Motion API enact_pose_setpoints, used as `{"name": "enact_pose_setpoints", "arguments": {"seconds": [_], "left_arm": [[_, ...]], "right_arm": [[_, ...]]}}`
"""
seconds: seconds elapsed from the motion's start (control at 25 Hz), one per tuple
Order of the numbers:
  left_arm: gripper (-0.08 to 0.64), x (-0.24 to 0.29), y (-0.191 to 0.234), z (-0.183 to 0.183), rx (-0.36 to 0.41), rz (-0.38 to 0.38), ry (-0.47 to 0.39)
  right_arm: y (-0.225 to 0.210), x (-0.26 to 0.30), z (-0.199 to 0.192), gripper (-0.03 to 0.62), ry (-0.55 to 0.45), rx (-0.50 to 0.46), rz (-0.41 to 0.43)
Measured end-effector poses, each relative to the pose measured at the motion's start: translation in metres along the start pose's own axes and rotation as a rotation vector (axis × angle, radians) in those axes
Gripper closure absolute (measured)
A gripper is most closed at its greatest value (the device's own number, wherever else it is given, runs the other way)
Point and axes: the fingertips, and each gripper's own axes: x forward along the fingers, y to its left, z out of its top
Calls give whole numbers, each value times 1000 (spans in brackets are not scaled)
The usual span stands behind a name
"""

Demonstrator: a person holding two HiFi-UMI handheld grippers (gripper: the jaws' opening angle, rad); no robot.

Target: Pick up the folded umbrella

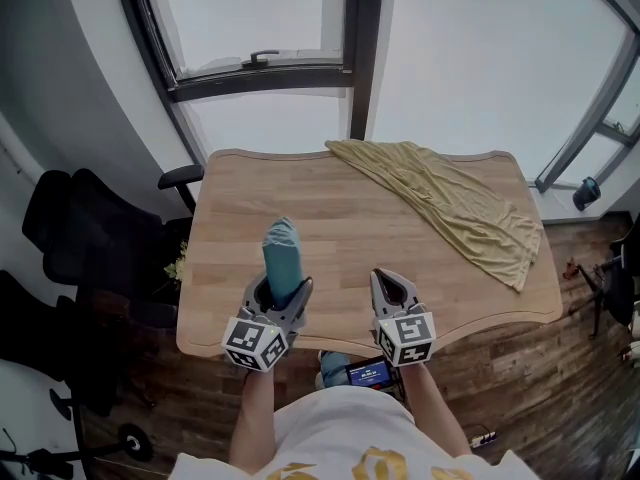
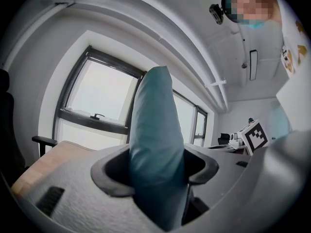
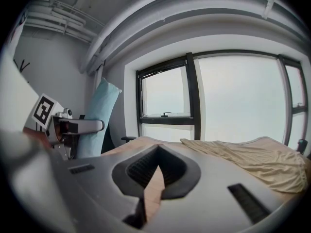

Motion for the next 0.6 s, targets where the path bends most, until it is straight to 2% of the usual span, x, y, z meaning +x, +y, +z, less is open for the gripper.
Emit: {"name": "enact_pose_setpoints", "arguments": {"seconds": [0.6], "left_arm": [[271,5,11,-1,-13,-12,2]], "right_arm": [[-1,6,-2,583,9,4,-13]]}}
